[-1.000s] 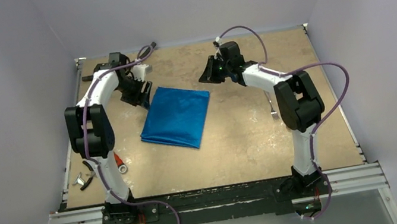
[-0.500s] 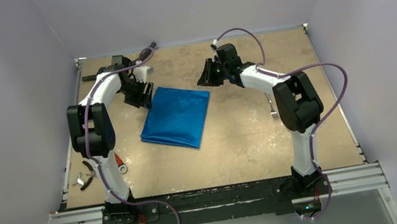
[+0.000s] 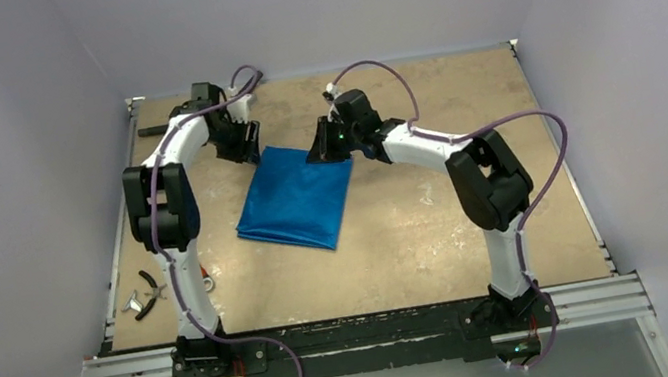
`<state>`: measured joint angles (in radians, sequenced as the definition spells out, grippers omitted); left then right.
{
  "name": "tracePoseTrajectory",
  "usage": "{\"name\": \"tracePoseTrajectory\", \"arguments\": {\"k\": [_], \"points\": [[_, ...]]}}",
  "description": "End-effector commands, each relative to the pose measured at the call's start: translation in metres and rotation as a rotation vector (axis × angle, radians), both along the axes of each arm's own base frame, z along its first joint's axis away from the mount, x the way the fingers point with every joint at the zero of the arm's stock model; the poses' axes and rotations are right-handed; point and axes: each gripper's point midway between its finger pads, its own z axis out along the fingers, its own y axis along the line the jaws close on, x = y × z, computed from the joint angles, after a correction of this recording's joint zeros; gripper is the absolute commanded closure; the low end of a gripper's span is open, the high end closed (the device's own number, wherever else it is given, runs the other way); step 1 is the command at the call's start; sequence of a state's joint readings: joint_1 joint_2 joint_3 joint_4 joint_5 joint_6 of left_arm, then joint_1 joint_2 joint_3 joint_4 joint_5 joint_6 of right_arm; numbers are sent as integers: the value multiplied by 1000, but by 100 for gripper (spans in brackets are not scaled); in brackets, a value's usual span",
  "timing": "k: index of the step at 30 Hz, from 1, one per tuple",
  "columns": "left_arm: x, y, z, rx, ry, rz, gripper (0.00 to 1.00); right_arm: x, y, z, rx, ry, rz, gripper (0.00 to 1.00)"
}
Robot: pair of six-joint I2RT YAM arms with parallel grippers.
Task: Fold the napkin into a case and place the utensils inside
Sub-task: Pick up the top corner of the square folded napkin from the folded napkin.
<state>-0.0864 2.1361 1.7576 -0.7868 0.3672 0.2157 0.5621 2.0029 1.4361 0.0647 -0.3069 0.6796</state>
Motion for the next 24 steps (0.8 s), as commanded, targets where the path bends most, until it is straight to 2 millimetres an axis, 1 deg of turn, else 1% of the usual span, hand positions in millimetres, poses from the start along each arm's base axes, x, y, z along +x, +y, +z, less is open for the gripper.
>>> {"name": "tracePoseTrajectory", "arguments": {"k": [1, 5, 8, 11, 15, 19, 24], "points": [[24, -13, 2, -40, -38, 18, 46, -13, 19, 9, 61, 1, 40, 82], [28, -17, 6, -54, -50, 33, 40, -27, 23, -1, 67, 32, 56, 85], [29, -18, 6, -49, -52, 34, 39, -30, 22, -4, 72, 45, 53, 85], [31, -18, 1, -42, -49, 39, 39, -32, 24, -6, 82, 67, 62, 87], [32, -24, -2, -70, -36, 43, 44, -37, 27, -5, 90, 77, 69, 89], [32, -32, -4, -84, -31, 36, 50, -41, 24, -4, 82, 74, 64, 90], [28, -38, -9, -101, -14, 34, 60, -46, 19, -12, 64, 94, 62, 90]]}}
